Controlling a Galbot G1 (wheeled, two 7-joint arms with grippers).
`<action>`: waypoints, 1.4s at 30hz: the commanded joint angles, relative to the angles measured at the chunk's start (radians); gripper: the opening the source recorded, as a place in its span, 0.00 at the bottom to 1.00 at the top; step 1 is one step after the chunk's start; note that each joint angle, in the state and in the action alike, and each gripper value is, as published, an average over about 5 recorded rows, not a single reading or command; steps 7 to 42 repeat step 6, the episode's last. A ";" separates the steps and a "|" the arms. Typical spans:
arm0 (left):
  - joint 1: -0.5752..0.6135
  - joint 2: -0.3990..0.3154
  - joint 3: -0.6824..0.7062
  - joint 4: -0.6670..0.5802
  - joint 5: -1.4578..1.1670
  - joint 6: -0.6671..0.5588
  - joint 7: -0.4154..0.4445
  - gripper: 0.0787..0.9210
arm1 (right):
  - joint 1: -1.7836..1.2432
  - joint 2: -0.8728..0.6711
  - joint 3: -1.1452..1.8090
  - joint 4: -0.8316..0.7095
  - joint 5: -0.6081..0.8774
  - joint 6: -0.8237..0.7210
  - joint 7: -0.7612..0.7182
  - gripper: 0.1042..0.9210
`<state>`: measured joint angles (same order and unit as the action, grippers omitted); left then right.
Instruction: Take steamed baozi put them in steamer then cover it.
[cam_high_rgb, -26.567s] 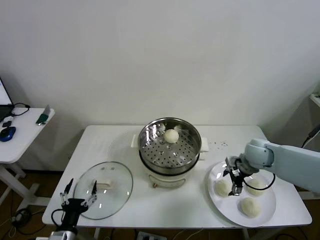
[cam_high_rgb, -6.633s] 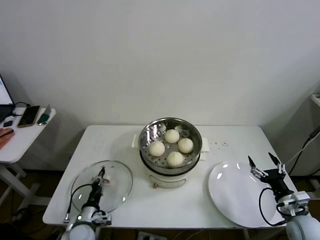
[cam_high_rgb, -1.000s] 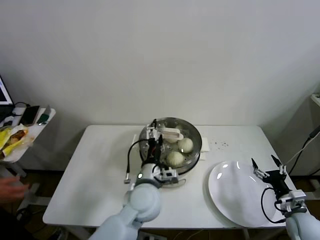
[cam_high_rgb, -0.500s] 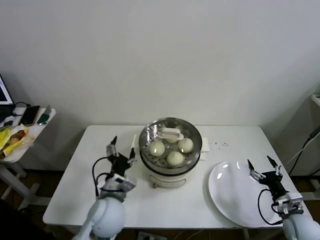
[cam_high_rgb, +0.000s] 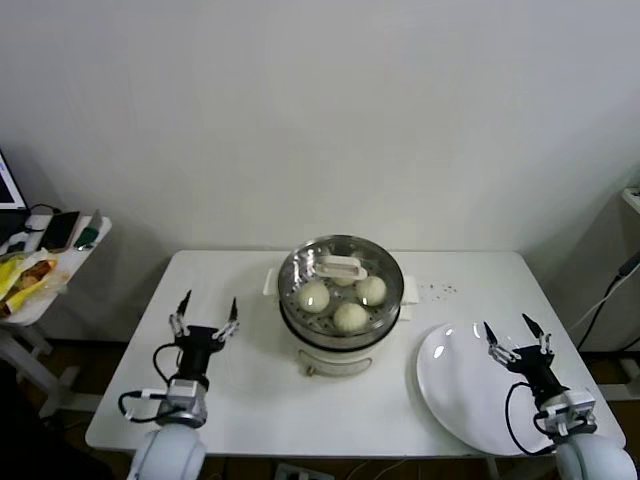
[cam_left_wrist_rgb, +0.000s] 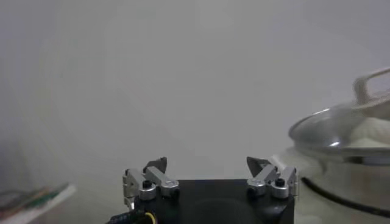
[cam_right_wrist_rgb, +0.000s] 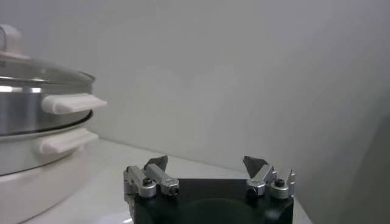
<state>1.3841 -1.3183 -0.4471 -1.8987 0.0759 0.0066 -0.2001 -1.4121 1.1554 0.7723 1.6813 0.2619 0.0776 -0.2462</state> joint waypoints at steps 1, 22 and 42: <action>0.052 -0.010 -0.077 0.079 -0.169 -0.154 -0.035 0.88 | -0.004 0.006 -0.012 0.016 -0.004 0.001 -0.004 0.88; 0.054 -0.008 -0.076 0.084 -0.166 -0.142 -0.028 0.88 | -0.004 0.005 -0.010 0.016 -0.004 0.002 -0.005 0.88; 0.054 -0.008 -0.076 0.084 -0.166 -0.142 -0.028 0.88 | -0.004 0.005 -0.010 0.016 -0.004 0.002 -0.005 0.88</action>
